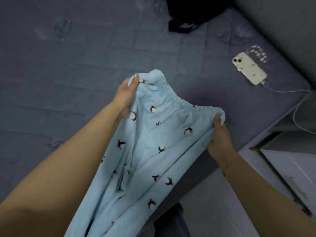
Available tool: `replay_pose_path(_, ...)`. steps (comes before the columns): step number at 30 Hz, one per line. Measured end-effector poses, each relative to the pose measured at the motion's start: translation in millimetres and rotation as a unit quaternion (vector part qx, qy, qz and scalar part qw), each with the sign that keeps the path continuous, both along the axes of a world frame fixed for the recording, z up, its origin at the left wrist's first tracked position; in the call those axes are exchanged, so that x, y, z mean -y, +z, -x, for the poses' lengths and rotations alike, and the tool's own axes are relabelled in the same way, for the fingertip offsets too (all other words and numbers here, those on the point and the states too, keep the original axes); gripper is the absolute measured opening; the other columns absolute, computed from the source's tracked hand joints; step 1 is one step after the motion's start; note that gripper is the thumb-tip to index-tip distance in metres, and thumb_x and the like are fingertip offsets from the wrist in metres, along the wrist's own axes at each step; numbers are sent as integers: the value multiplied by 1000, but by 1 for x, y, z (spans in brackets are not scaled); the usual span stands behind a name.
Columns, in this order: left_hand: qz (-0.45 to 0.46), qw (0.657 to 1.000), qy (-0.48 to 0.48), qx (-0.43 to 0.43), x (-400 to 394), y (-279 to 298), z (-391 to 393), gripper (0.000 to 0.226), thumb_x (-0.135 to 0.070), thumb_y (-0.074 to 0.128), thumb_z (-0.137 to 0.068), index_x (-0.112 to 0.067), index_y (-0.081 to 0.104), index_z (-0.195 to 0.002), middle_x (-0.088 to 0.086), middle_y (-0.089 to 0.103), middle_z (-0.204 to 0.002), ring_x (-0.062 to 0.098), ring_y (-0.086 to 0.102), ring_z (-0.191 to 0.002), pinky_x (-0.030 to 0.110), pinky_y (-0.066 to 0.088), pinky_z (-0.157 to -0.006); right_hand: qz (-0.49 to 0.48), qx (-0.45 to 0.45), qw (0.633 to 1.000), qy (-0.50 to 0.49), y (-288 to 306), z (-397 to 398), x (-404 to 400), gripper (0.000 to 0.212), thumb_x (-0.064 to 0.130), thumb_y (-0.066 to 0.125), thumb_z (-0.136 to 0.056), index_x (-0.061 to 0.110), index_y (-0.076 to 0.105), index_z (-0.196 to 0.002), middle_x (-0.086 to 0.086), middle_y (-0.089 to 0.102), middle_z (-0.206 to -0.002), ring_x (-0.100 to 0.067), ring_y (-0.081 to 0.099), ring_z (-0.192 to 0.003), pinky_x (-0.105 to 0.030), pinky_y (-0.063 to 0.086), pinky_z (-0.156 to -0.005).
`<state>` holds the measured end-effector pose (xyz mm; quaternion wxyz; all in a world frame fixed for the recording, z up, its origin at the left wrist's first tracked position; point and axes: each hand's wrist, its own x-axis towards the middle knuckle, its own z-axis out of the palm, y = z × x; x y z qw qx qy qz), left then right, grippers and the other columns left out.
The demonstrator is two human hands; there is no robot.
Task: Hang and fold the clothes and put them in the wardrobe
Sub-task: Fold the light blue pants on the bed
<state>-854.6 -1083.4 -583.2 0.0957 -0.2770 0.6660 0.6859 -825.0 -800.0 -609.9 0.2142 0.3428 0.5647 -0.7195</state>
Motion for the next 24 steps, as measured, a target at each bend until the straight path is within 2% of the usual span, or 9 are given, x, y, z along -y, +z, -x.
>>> replay_pose_path(3,-25,1000,-1,-5,-38,0,53,47,-43,41,-102,-7,57,-129,13,66,-122,25,64,-113,41,51,-99,-11,-26,999,-31,-1,48,-37,53,47,41,-100,13,50,-140,-8,58,-135,-24,58,-120,-43,48,-102)
replay_pose_path(7,-40,999,11,8,-74,-6,118,44,-41,40,-103,-10,59,-128,9,69,-117,21,67,-107,37,54,-95,-39,-54,996,-65,-7,105,-81,51,45,39,-102,11,51,-139,-8,59,-133,-22,59,-118,-37,52,-95)
replay_pose_path(11,-13,999,-27,25,-104,-30,145,40,-34,39,-104,-9,57,-129,8,66,-120,20,64,-110,36,52,-98,-129,-42,990,-31,-28,132,-105,52,42,41,-102,7,49,-139,-10,54,-137,-22,56,-121,-27,52,-92)
replay_pose_path(13,11,997,-74,31,-109,-49,139,35,-26,40,-105,-8,52,-133,9,61,-128,21,60,-116,35,49,-101,-159,-15,987,-6,-41,131,-105,52,39,46,-101,5,48,-140,-12,53,-139,-25,55,-122,-29,49,-95)
replay_pose_path(15,39,994,-94,36,-103,-64,126,37,-23,44,-104,-6,46,-136,9,58,-130,21,57,-117,31,50,-96,-192,-14,981,12,-52,123,-101,46,29,57,-98,4,50,-137,-13,55,-136,-27,56,-121,-33,49,-97)
replay_pose_path(18,104,987,-89,81,-78,-70,88,51,-37,54,-98,-12,40,-140,-2,53,-122,12,53,-107,23,45,-85,-300,-94,948,46,-54,95,-92,55,13,71,-88,4,47,-137,-11,55,-135,-24,54,-123,-33,47,-101)
replay_pose_path(20,117,982,-104,103,-57,-73,52,49,-38,58,-95,-14,46,-136,-2,54,-121,13,53,-108,22,44,-86,-363,-149,914,103,-51,72,-84,65,12,73,-86,4,41,-142,-11,49,-141,-24,49,-129,-38,43,-108)
replay_pose_path(22,114,979,-107,127,-38,-73,7,45,-35,62,-94,-14,50,-132,0,57,-122,17,56,-110,24,46,-88,-401,-146,891,154,-45,44,-71,75,14,71,-87,5,30,-149,-13,36,-151,-24,36,-139,-43,33,-115)
replay_pose_path(24,115,978,-103,142,-20,-71,-40,44,-30,63,-94,-13,51,-132,3,58,-126,16,57,-110,26,46,-90,-400,-159,881,196,-37,12,-51,74,15,68,-91,7,27,-151,-13,28,-155,-23,28,-142,-39,23,-120)
